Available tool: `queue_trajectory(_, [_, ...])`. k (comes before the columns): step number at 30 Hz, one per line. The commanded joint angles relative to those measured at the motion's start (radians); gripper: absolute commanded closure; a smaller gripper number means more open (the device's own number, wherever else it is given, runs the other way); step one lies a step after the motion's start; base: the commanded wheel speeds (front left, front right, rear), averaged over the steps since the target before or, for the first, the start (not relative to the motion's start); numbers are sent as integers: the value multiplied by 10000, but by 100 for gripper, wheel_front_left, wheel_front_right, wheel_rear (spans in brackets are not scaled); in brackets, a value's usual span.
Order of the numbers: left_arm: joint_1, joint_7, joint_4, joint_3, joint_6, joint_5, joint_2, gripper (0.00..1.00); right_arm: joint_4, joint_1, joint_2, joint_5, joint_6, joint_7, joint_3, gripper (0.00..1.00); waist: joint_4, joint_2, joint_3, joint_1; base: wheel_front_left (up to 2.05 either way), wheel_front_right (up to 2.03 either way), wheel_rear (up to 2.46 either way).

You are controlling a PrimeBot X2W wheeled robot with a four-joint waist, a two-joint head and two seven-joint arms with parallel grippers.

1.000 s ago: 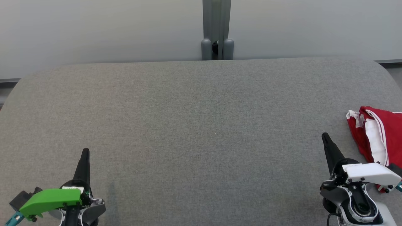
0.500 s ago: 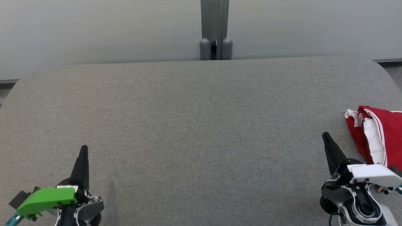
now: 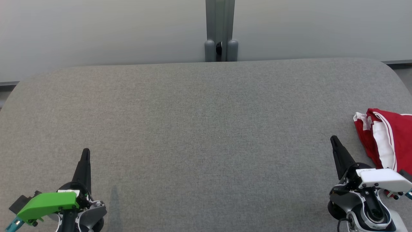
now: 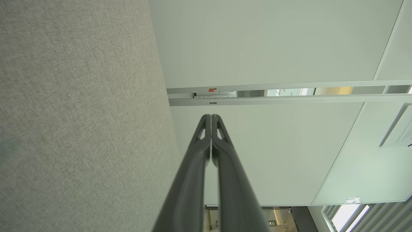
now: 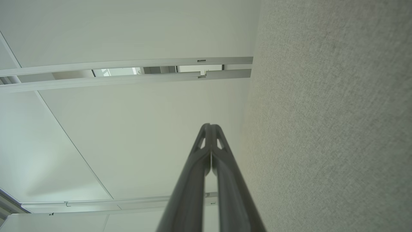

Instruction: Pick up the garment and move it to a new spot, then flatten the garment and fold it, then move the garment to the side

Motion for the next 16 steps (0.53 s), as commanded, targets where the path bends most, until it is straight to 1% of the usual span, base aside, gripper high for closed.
queue_trajectory(1, [-118, 32, -26, 30, -42, -9, 69, 100, -58, 83, -45, 61, 4, 32, -16, 100, 0, 0, 0, 0, 0, 0, 0])
queue_trajectory(16, [-117, 30, -26, 30, -41, -9, 69, 100, -56, 82, -45, 62, 4, 32, -15, 100, 0, 0, 0, 0, 0, 0, 0])
